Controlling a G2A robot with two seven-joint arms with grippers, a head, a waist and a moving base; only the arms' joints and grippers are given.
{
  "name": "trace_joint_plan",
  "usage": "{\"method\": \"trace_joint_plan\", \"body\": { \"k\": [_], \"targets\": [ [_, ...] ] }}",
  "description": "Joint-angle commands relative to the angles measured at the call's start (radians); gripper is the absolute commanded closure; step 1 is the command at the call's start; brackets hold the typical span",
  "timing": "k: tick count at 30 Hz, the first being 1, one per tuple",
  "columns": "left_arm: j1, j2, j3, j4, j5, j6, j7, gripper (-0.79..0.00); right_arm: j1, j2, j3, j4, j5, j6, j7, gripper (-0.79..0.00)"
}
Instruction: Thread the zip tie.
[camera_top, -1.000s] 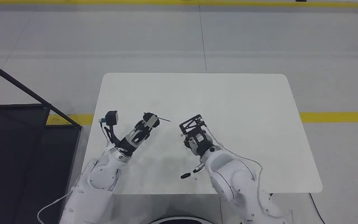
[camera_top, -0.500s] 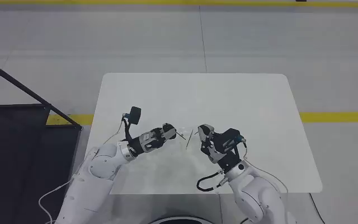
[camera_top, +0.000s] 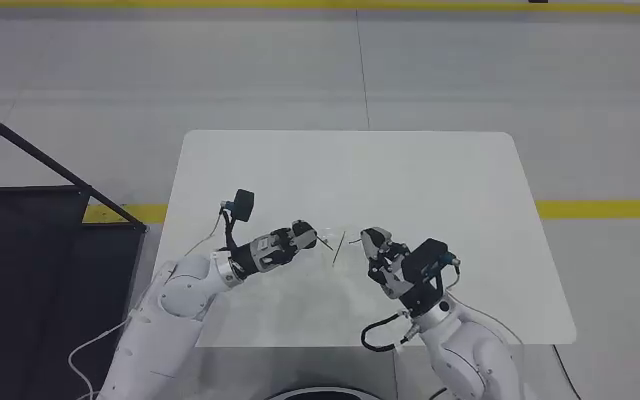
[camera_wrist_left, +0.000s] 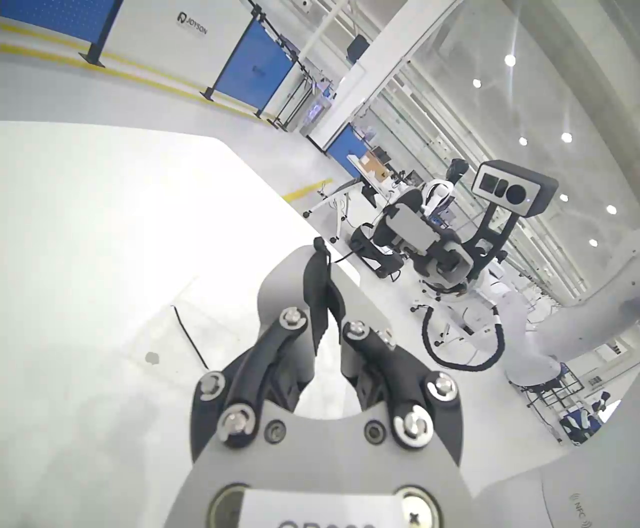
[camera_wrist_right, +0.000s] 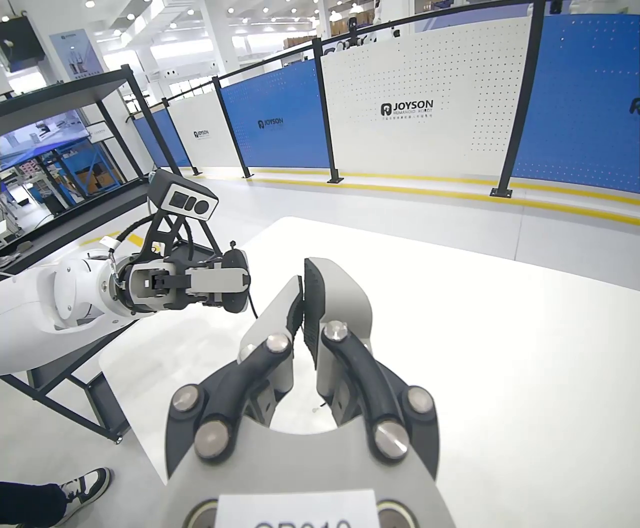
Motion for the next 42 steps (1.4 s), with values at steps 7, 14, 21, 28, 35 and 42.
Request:
{"method": "trace_joint_plan", "body": {
  "k": [7,14,21,28,35,42],
  "targets": [
    [-0.094,0.003,0.054,0.093,0.016,0.013,-0.112,0.0,0.002,0.005,0.014,0.032,-0.013,-0.061,-0.078,0.0],
    [-0.174,0.01,0.103,0.168,-0.014,-0.074,-0.222,0.0,-0.038,0.014,0.051,0.036,-0.063,-0.135,-0.226,0.0],
    [-0.246,0.027,0.207,0.184,-0.059,-0.121,-0.319,0.0,-0.06,0.027,0.073,0.023,-0.161,-0.242,-0.359,0.0],
    [-0.293,0.059,0.289,0.18,-0.042,-0.109,-0.331,0.0,-0.07,0.033,0.07,0.01,-0.22,-0.282,-0.363,0.0],
    [-0.293,0.059,0.289,0.18,-0.042,-0.109,-0.331,0.0,-0.07,0.033,0.07,0.01,-0.22,-0.282,-0.363,0.0],
    [-0.286,0.066,0.293,0.169,-0.043,-0.101,-0.318,0.0,-0.051,0.04,0.055,0.008,-0.277,-0.322,-0.363,0.0]
  ]
}}
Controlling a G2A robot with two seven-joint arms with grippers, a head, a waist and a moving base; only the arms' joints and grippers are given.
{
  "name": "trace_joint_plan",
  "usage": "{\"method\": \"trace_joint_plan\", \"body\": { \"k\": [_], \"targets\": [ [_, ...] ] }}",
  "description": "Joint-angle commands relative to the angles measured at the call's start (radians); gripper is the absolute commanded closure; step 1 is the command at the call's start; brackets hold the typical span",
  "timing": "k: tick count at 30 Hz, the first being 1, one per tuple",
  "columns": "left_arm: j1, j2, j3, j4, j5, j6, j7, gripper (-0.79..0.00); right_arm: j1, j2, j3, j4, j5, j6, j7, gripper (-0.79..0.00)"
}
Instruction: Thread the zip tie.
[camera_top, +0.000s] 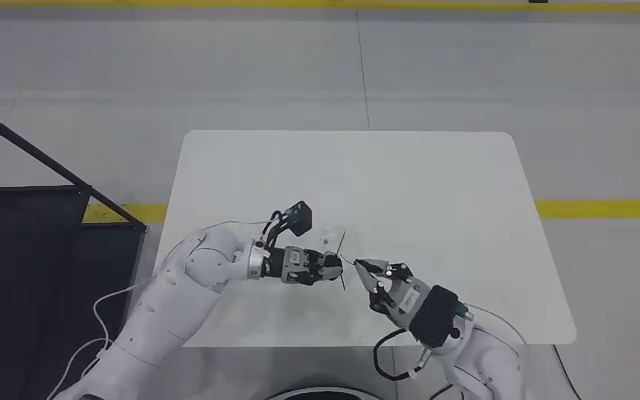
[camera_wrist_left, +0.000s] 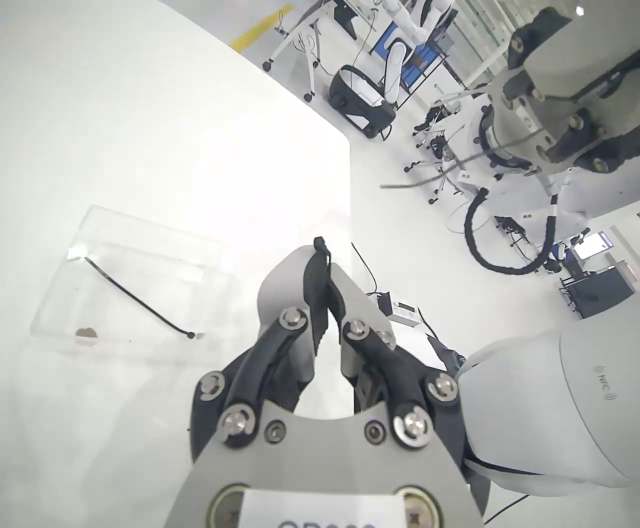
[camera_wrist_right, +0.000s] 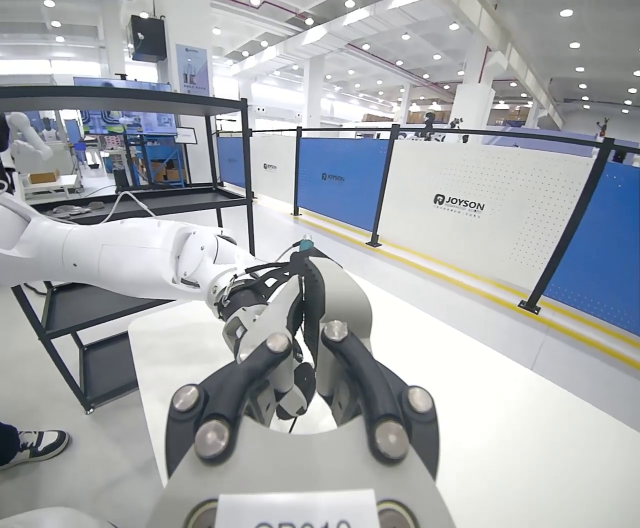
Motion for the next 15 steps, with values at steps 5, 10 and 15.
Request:
{"method": "trace_joint_plan", "body": {
  "k": [5,10,15],
  "targets": [
    [-0.014,0.007,0.004,0.0,-0.029,0.017,-0.017,0.0,0.003,0.008,-0.009,-0.007,-0.083,-0.022,-0.024,0.0],
    [-0.024,0.01,0.019,-0.001,-0.041,0.03,-0.026,0.0,0.0,0.012,-0.015,-0.004,-0.124,-0.01,-0.043,0.0],
    [-0.026,0.01,0.021,-0.001,-0.041,0.031,-0.028,0.0,0.003,0.014,-0.025,0.001,-0.141,0.023,-0.031,0.0]
  ]
}}
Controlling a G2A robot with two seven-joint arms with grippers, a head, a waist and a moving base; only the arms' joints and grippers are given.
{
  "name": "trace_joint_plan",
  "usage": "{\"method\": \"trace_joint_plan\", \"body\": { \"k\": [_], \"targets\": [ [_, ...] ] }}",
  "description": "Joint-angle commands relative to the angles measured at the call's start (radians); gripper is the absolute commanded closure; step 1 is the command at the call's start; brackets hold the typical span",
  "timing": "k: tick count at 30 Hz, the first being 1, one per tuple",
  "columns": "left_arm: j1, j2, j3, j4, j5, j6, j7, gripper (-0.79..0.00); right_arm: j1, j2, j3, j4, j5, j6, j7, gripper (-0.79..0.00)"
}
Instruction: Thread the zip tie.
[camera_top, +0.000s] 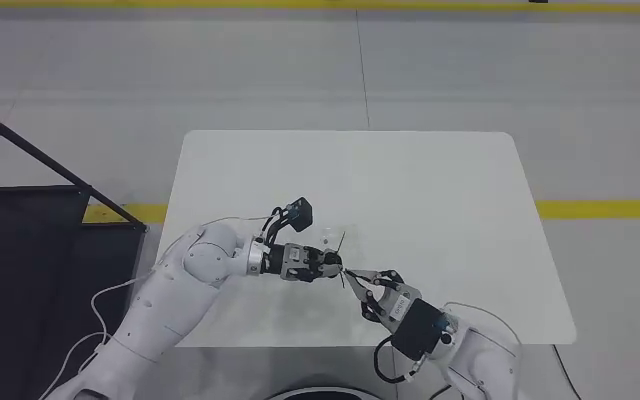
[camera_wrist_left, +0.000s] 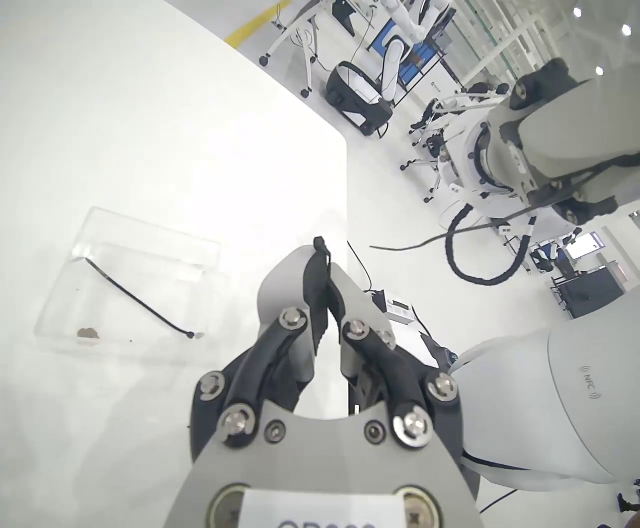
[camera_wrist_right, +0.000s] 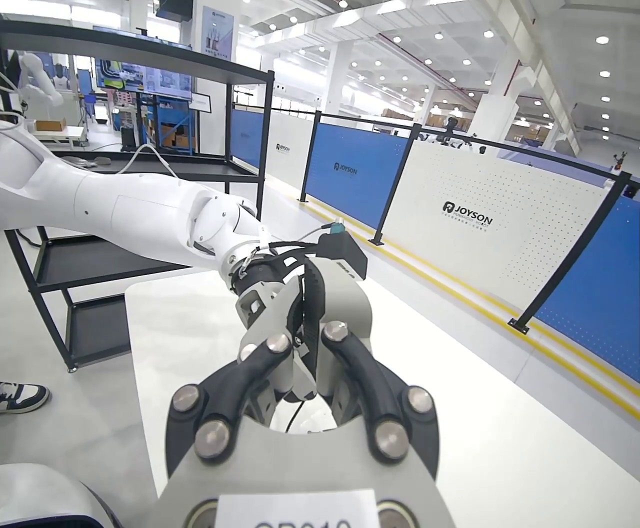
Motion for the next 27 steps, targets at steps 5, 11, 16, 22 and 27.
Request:
{"method": "trace_joint_plan", "body": {
  "k": [5,11,16,22,27],
  "targets": [
    [0.0,0.0,0.0,0.0,0.0,0.0,0.0,0.0,0.006,0.001,-0.011,0.007,0.006,0.036,0.019,0.0],
    [0.0,0.0,0.0,0.0,0.0,0.0,0.0,0.0,0.012,0.001,-0.025,0.008,0.01,0.071,0.039,0.0],
    [0.0,0.0,0.0,0.0,0.0,0.0,0.0,0.0,0.018,0.002,-0.034,0.009,0.014,0.079,0.048,0.0],
    [0.0,0.0,0.0,0.0,0.0,0.0,0.0,0.0,0.02,0.004,-0.042,0.008,0.015,0.093,0.046,0.0],
    [0.0,0.0,0.0,0.0,0.0,0.0,0.0,0.0,0.022,0.006,-0.046,0.008,0.017,0.093,0.05,0.0]
  ]
}}
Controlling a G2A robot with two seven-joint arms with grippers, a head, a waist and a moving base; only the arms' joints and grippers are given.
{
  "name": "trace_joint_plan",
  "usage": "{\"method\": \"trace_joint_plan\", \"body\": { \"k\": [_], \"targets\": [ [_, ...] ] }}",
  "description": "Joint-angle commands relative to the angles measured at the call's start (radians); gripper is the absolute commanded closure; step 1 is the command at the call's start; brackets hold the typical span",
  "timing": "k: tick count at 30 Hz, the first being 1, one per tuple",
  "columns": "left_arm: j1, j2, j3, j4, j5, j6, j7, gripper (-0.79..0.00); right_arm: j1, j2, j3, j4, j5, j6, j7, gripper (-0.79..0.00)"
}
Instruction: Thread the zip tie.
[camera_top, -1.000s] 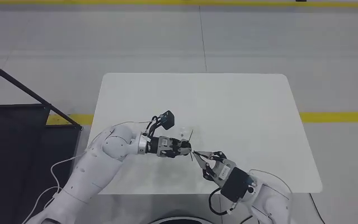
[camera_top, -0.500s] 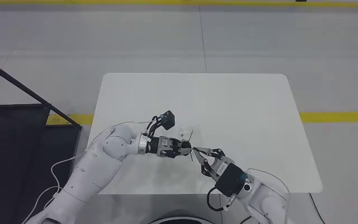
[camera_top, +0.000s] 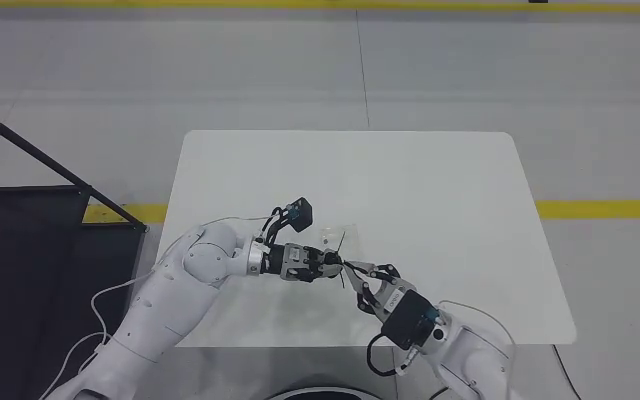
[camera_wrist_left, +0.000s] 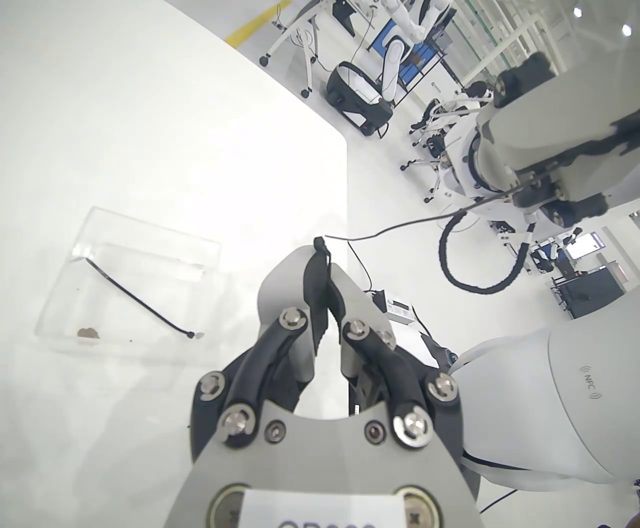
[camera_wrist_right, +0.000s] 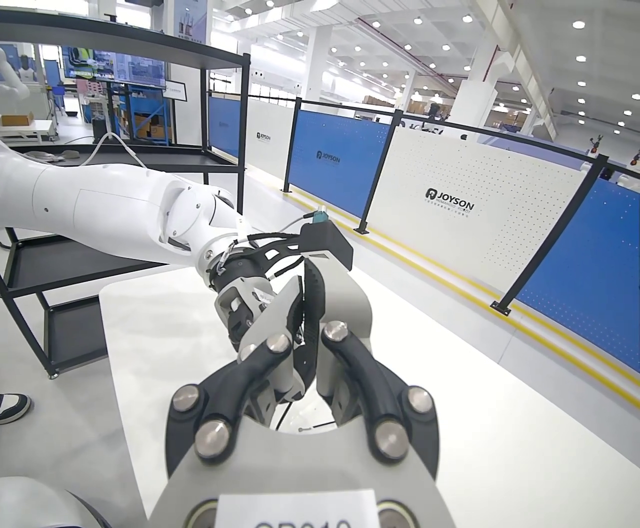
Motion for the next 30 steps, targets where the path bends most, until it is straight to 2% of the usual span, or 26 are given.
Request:
{"method": "trace_joint_plan", "body": {
  "k": [1,23,26,30],
  "targets": [
    [0.0,0.0,0.0,0.0,0.0,0.0,0.0,0.0,0.002,0.001,-0.001,0.0,0.002,-0.001,0.002,0.0],
    [0.004,0.0,0.001,-0.005,0.006,0.008,0.007,0.0,0.005,0.01,-0.014,-0.008,-0.02,0.016,-0.011,0.0],
    [0.006,0.004,0.007,-0.029,0.053,0.036,-0.011,0.0,0.003,0.016,-0.002,-0.025,-0.047,-0.006,-0.005,0.0],
    [-0.022,0.01,0.032,-0.025,0.023,0.033,-0.062,0.0,0.0,0.025,0.031,-0.045,-0.062,-0.065,-0.01,0.0]
  ]
}}
